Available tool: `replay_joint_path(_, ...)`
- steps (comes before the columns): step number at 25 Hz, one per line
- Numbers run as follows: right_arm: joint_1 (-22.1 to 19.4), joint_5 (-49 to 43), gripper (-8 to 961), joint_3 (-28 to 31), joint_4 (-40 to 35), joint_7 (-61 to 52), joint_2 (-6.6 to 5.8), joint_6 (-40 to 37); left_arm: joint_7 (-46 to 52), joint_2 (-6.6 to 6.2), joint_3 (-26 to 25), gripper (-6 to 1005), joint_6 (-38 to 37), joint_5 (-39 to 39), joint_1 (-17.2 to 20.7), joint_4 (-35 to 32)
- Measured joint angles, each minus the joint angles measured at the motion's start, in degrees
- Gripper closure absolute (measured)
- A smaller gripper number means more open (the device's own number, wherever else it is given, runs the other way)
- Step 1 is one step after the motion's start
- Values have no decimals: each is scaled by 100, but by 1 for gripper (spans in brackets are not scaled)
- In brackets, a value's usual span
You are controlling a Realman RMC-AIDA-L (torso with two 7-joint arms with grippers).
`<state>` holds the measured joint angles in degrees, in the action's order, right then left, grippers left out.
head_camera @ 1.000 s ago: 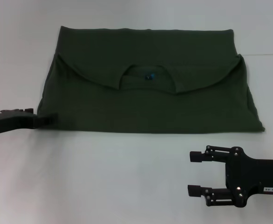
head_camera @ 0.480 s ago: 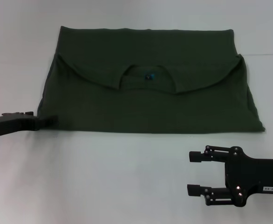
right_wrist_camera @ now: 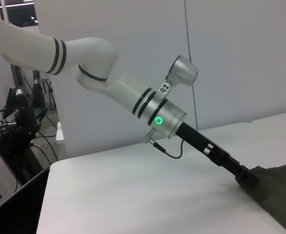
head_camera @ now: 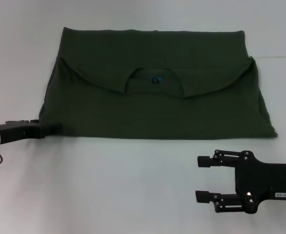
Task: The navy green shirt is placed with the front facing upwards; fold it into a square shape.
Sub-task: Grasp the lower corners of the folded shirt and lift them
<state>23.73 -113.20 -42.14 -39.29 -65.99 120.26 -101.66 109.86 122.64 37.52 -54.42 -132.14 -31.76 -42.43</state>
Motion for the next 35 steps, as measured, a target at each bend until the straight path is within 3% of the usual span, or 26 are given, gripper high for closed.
replay_joint_path(9, 25, 0, 161, 31, 0, -2, -2, -4, -88, -13, 0, 267, 105, -5, -14, 35)
replay_joint_path(17, 36, 0, 162, 49, 0, -17, -18, -4, -176, -13, 2, 709, 57, -5, -41, 34)
replay_joint_path(24, 35, 0, 162, 68, -51, -94, -37, -17, -192, -13, 1, 907, -77, 47, -49, -3)
replay_joint_path(35, 15, 10, 163, 428, -416, -645, -50, -92, -155, -24, -53, 944, -650, 49, 18, -229)
